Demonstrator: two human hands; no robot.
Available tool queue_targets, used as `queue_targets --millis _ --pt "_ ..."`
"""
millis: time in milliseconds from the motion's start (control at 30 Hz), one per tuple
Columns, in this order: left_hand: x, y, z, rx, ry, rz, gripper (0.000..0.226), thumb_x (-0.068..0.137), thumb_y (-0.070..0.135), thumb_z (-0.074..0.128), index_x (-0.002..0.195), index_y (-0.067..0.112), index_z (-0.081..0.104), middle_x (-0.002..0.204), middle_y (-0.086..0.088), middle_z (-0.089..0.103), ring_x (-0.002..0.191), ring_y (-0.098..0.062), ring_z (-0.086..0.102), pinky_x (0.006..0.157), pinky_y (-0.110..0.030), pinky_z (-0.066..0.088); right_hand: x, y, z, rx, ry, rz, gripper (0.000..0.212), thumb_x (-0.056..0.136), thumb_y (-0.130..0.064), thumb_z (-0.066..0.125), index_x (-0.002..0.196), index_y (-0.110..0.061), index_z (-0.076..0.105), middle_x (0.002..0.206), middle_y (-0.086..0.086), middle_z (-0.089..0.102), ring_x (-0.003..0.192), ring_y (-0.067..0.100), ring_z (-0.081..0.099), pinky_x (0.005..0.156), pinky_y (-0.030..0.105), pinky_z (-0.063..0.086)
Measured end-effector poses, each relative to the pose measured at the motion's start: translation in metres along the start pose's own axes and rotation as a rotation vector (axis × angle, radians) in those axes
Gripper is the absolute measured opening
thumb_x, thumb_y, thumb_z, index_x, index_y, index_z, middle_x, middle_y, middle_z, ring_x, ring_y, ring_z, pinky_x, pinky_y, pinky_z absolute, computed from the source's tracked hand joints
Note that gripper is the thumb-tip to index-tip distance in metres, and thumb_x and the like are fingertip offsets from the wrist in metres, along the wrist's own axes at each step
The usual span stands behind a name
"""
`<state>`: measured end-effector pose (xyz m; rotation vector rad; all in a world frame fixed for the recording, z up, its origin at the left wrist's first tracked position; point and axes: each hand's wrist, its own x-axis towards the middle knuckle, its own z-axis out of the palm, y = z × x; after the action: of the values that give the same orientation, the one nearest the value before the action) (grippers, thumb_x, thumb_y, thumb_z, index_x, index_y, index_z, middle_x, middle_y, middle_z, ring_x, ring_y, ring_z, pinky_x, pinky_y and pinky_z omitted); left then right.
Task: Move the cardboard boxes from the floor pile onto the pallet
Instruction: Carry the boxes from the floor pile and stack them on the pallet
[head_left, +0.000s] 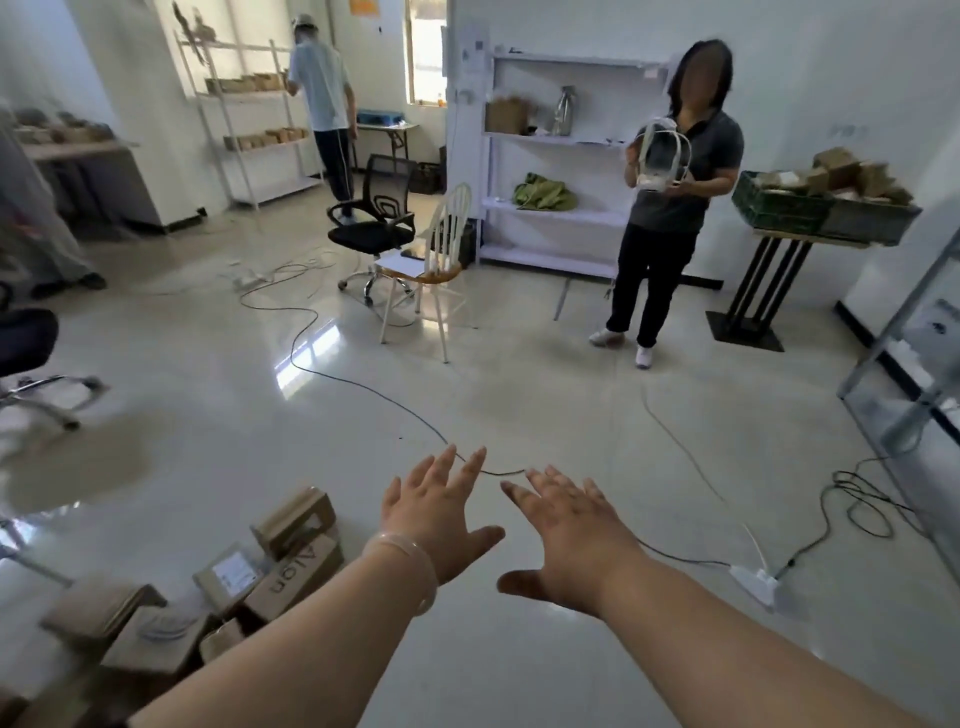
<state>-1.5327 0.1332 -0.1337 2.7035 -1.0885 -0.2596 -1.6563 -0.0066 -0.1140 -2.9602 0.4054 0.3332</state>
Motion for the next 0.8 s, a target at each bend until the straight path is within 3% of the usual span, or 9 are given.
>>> queue_targets --millis 300,800 --pt "0.044 -0.003 -0.01 -0.063 0.04 -0.276 0.089 0.088 0.067 0.047 0.15 0.047 -0.013 0.164 0.009 -0.009 0.151 -0.02 -0.006 0.121 -0.048 0.0 0.104 0.033 -0.029 -0.057 -0.034 -0.257 0.102 0.081 -0.078 0.049 0.155 -0.039 -0.009 0.165 -0.005 -0.014 0.15 0.015 -0.019 0.12 0.045 -0.013" --pt "0.068 -0.158 -0.02 -0.129 0.107 -0.628 0.091 0.083 0.068 0.051 0.149 0.051 -0.01 0.164 0.01 -0.005 0.151 -0.02 -0.003 0.12 -0.046 0.0 0.257 -0.09 -0.023 -0.144 -0.102 -0.639 0.105 0.079 -0.079 0.049 0.156 -0.037 -0.01 0.165 -0.007 -0.014 0.15 0.014 -0.018 0.113 0.041 -0.019"
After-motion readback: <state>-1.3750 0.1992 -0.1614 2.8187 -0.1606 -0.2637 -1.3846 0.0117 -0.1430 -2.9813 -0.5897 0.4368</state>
